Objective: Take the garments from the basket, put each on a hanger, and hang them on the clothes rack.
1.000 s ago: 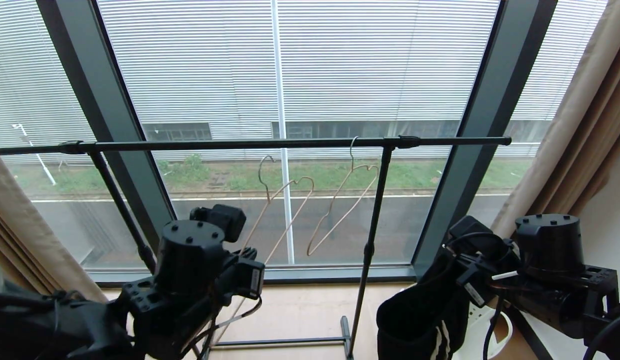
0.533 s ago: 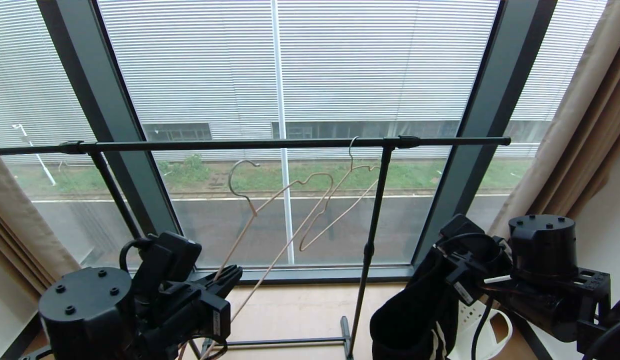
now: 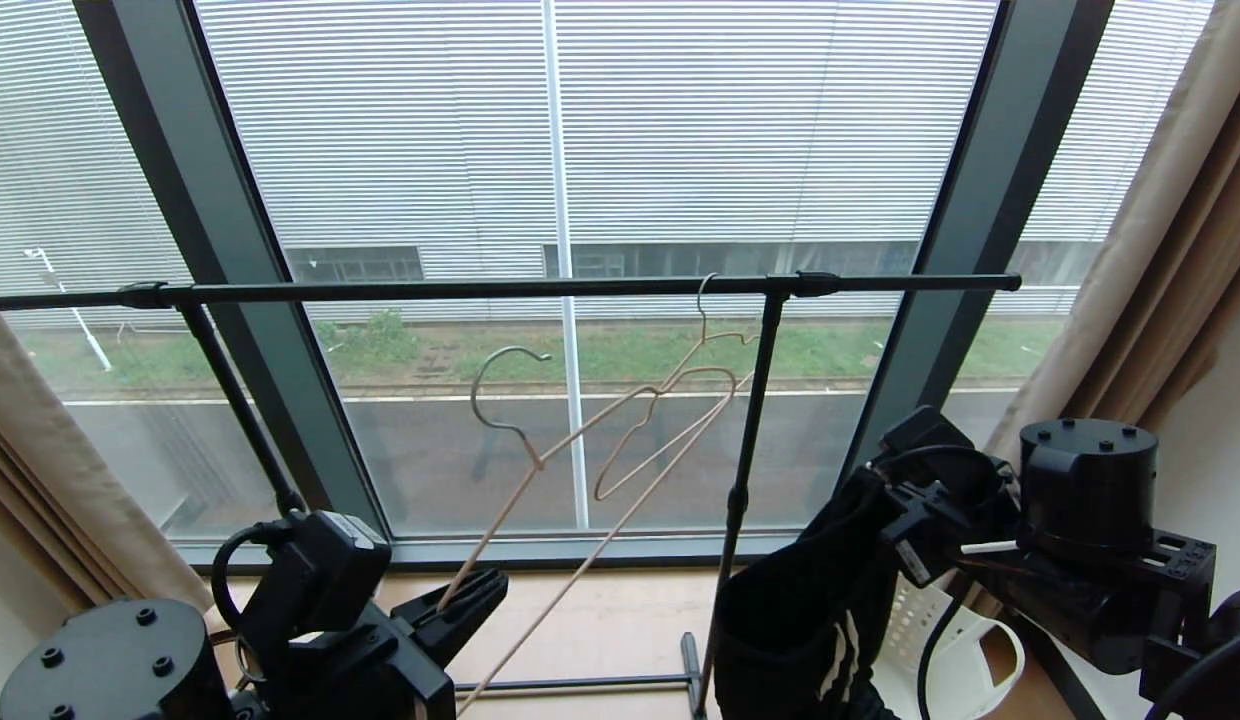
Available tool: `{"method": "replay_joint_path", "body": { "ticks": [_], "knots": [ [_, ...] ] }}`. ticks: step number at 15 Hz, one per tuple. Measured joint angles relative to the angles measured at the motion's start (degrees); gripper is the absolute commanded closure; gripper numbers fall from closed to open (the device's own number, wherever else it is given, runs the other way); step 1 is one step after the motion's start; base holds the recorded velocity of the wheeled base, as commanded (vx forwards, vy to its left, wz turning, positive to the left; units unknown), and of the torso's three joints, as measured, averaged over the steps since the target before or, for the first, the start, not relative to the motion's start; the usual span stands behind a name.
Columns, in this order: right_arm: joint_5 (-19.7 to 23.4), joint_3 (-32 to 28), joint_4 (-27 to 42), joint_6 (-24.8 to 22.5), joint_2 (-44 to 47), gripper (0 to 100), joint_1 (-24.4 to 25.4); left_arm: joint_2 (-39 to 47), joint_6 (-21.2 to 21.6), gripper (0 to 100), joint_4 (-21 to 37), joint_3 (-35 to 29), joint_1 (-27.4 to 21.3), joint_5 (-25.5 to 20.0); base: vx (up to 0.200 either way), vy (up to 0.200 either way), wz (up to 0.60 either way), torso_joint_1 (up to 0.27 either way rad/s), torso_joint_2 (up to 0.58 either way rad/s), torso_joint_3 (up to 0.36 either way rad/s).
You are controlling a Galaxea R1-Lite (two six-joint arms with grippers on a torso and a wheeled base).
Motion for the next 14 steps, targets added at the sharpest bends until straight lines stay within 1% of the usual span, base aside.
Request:
{"method": "replay_joint_path", "body": {
  "ticks": [1,4,6,7,9,14],
  "knots": [
    [-0.4,0.0,-1.6,0.3,0.2,100,0.2,0.1,0.0,100,-0.2,0.2,-0.9,0.0,0.0,0.0,0.0,0.0,0.0,0.0],
    [-1.1,-0.1,-3.4,1.6,0.7,100,0.9,1.1,0.6,100,-0.2,1.4,-4.4,0.0,0.0,0.0,0.0,0.0,0.0,0.0],
    [-2.8,-0.5,-3.5,2.5,0.8,100,1.6,1.9,0.8,100,-0.2,2.0,-6.7,0.0,0.0,0.0,0.0,0.0,0.0,0.0],
    [-5.0,-1.1,-3.4,3.8,0.8,100,2.2,2.2,0.8,100,-0.2,2.1,-7.9,0.0,0.0,0.0,0.0,0.0,0.0,0.0],
    [-7.1,-2.3,-3.2,4.9,0.8,100,3.1,3.1,1.0,100,-0.2,2.1,-9.9,0.1,0.0,0.0,0.0,0.0,0.0,0.0],
    [-9.8,-3.3,-3.2,5.5,0.8,100,5.5,6.5,0.9,100,-0.3,1.8,-11.0,0.2,0.0,0.0,0.0,0.0,0.0,0.0]
  ]
}}
